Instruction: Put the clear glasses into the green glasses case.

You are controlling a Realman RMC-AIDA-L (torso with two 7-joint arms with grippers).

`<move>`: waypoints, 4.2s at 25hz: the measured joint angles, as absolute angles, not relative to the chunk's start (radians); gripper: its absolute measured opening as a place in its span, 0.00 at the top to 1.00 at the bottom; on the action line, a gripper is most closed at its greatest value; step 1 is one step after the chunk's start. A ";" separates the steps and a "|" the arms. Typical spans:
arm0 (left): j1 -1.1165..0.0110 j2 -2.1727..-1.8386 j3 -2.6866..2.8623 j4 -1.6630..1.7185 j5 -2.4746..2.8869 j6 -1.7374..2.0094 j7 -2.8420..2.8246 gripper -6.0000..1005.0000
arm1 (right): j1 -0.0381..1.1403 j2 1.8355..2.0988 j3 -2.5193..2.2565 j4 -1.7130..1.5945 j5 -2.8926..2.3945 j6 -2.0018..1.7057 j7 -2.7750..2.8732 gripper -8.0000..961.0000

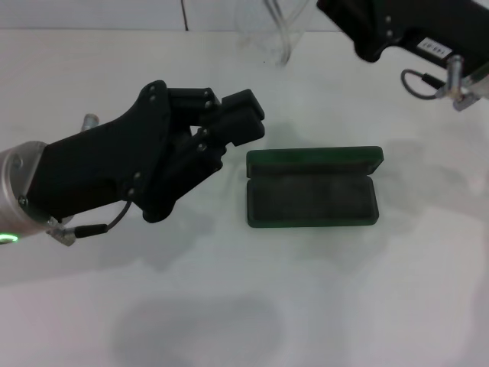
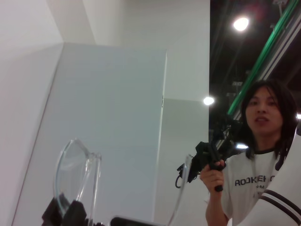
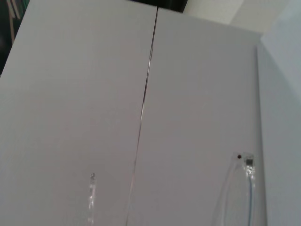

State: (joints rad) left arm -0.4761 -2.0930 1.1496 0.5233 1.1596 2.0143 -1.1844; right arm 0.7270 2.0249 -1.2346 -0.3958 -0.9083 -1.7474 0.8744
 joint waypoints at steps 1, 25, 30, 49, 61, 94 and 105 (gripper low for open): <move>-0.476 -2.093 1.150 0.523 1.160 2.014 -1.184 0.87 | 0.729 2.026 -1.243 -0.394 -0.911 -1.742 0.874 0.87; -0.476 -2.094 1.149 0.514 1.160 2.013 -1.167 0.87 | 0.758 2.028 -1.545 -0.435 -0.886 -1.629 0.831 0.87; -0.473 -2.093 1.144 0.503 1.159 2.013 -1.167 0.86 | 0.744 2.025 -1.497 -0.438 -0.877 -1.612 0.819 0.87; -0.462 -2.089 1.141 0.502 1.137 2.010 -1.149 0.86 | 0.746 2.028 -1.527 -0.440 -0.888 -1.611 0.810 0.87; -0.471 -2.090 1.138 0.461 1.101 1.992 -1.144 0.86 | 0.747 2.028 -1.583 -0.445 -0.885 -1.606 0.810 0.87; -0.442 -2.088 1.141 0.449 1.097 1.978 -1.115 0.85 | 0.734 2.028 -1.583 -0.470 -0.857 -1.570 0.796 0.87; -0.444 -2.091 1.141 0.449 1.097 1.946 -1.114 0.85 | 0.738 2.028 -1.586 -0.469 -0.858 -1.566 0.794 0.87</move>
State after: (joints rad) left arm -0.4444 -2.0910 1.1412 0.4495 1.0969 1.9464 -1.1137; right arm 0.7376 2.0278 -1.5860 -0.4693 -0.8576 -1.5663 0.7939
